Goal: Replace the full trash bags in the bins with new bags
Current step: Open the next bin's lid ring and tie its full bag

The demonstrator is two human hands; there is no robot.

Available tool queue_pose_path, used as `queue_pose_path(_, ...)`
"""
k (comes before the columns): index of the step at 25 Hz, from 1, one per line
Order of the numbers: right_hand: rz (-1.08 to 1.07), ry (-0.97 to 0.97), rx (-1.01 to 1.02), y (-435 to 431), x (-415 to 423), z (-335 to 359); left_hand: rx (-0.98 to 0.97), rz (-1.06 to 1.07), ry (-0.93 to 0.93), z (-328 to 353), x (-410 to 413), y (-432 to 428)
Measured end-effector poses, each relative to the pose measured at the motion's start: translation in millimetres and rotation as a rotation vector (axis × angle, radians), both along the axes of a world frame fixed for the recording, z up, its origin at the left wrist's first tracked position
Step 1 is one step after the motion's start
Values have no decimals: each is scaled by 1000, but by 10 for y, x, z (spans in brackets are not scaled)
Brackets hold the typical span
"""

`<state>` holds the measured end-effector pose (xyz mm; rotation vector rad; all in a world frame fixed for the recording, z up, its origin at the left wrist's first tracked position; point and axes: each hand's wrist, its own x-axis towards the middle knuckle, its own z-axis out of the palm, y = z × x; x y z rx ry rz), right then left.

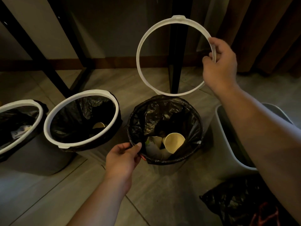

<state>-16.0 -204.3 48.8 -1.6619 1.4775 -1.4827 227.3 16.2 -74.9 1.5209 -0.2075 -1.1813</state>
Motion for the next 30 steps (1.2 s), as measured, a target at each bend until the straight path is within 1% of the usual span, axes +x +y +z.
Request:
queue_pose_path(2,1,57,35,-39,5,-55,-16,9,4,3,12,24)
queue_pose_path(5,-14,144,31,-2,6,-119,-37,31,25,41,29,59)
queue_pose_path(9,-56,133,35,103,-55,-108,-69,28,-23,133,15,63)
queue_pose_path(12,-139,110,22,225,-78,-111,-122,26,-78,230,-34,37)
queue_pose_path(13,-157,120,58,269,-83,-160,-142,20,-97,267,-47,35)
queue_pose_path(14,-139,159,140,308,-90,-233,-161,3,-118,298,-68,34)
queue_pose_path(15,-74,216,267,350,-86,-324,-177,-21,-139,325,-91,39)
queue_pose_path(17,112,349,562,438,-45,-496,-199,-63,-159,368,-139,50)
queue_pose_path(18,179,382,662,468,-19,-564,-203,-72,-151,376,-157,49)
queue_pose_path(19,220,383,701,483,12,-621,-206,-74,-134,380,-165,48)
queue_pose_path(22,255,332,652,429,52,-736,-199,-61,-103,387,-182,32)
queue_pose_path(23,261,292,672,386,57,-765,-188,-52,-105,384,-182,33)
queue_pose_path(25,270,141,799,294,62,-825,-168,-33,-108,378,-194,35)
queue_pose_path(27,233,-51,950,238,56,-892,-136,-9,-114,368,-206,37)
queue_pose_path(28,201,-123,982,220,47,-920,-119,5,-110,363,-207,36)
queue_pose_path(30,143,-190,983,179,25,-963,-94,29,-80,356,-192,33)
